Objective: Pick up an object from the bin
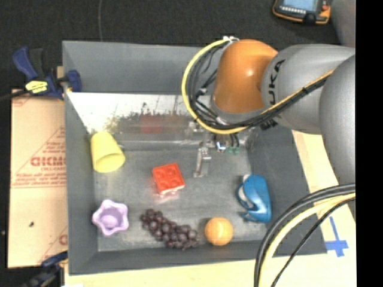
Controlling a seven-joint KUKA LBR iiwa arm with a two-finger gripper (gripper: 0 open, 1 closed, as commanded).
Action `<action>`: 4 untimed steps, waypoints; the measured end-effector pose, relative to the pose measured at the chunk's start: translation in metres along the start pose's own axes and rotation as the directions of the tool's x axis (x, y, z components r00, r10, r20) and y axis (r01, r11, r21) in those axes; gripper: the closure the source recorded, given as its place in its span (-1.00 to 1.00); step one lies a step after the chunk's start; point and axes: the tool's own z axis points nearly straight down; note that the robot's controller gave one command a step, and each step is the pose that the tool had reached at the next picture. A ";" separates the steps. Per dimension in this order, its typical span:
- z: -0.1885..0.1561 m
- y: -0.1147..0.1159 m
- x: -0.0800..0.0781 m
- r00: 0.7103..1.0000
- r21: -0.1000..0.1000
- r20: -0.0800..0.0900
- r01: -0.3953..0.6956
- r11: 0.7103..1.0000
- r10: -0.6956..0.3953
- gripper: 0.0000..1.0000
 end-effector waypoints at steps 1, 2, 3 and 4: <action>0.000 0.000 0.000 1.000 0.000 0.000 0.000 1.000 0.000 -1.00; 0.059 0.045 -0.007 1.000 -0.002 0.007 -0.020 1.000 0.020 -1.00; 0.061 0.043 -0.007 1.000 -0.001 0.006 -0.010 1.000 0.010 -1.00; 0.064 0.077 0.006 0.919 0.004 0.019 0.394 0.919 -0.394 1.00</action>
Offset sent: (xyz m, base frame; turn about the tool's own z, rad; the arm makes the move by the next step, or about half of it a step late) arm 0.0042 0.0447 -0.0628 0.0223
